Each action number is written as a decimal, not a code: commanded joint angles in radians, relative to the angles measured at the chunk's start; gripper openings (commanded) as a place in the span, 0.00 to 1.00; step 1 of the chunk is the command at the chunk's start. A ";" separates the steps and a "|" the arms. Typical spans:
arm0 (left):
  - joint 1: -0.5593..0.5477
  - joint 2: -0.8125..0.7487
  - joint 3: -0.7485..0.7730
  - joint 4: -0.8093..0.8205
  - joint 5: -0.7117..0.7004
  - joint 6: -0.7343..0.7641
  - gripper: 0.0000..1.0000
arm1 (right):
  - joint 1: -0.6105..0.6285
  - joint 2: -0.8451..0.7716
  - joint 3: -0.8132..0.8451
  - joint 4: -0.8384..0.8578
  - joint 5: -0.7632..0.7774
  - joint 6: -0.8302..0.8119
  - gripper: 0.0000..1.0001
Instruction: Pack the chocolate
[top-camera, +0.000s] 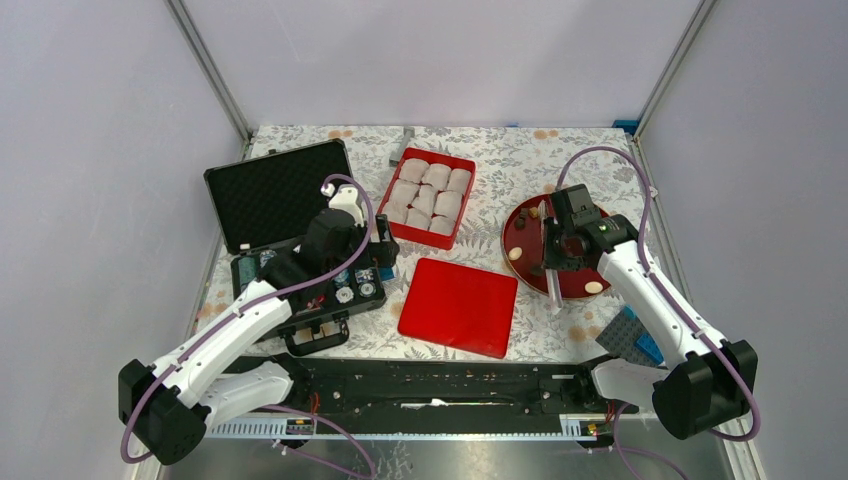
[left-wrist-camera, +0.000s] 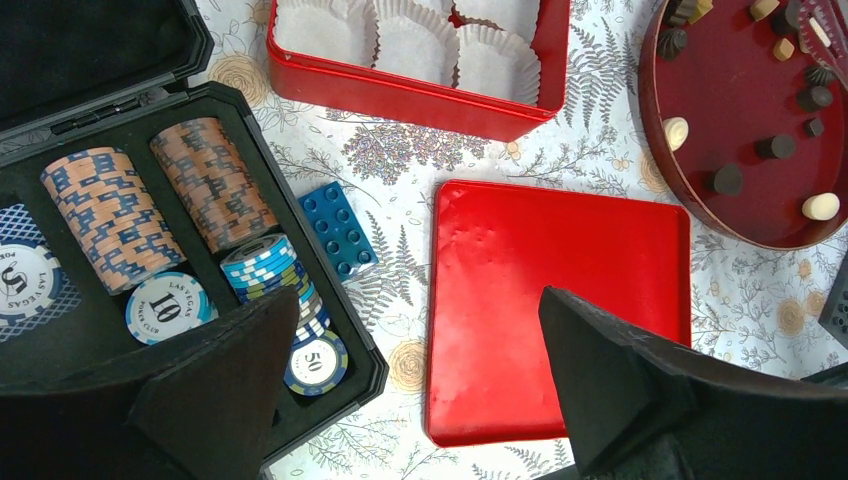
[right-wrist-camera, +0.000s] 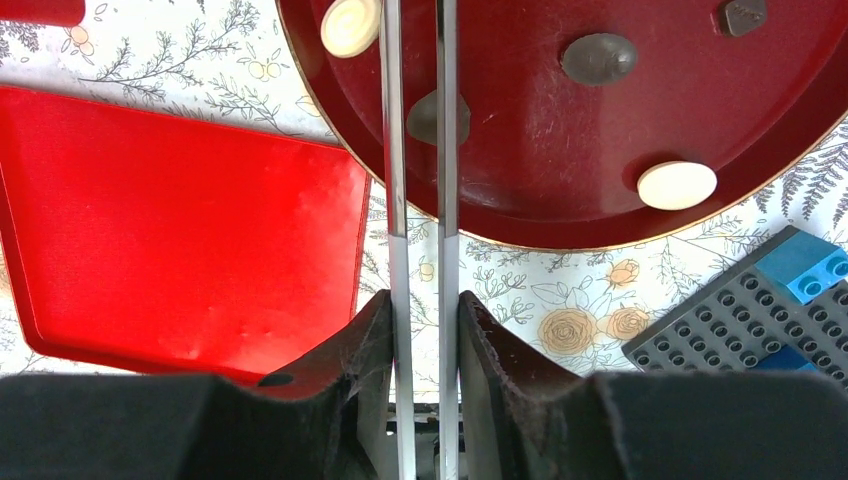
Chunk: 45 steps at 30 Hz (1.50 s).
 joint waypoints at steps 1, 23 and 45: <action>0.003 0.002 0.009 0.062 0.015 0.007 0.99 | 0.008 -0.003 0.017 -0.011 -0.033 0.003 0.35; 0.003 0.024 0.002 0.081 0.025 -0.001 0.99 | 0.007 -0.006 0.042 -0.054 -0.121 -0.027 0.42; 0.003 -0.009 -0.007 0.067 0.007 -0.002 0.99 | 0.028 0.004 0.058 0.016 -0.119 -0.001 0.43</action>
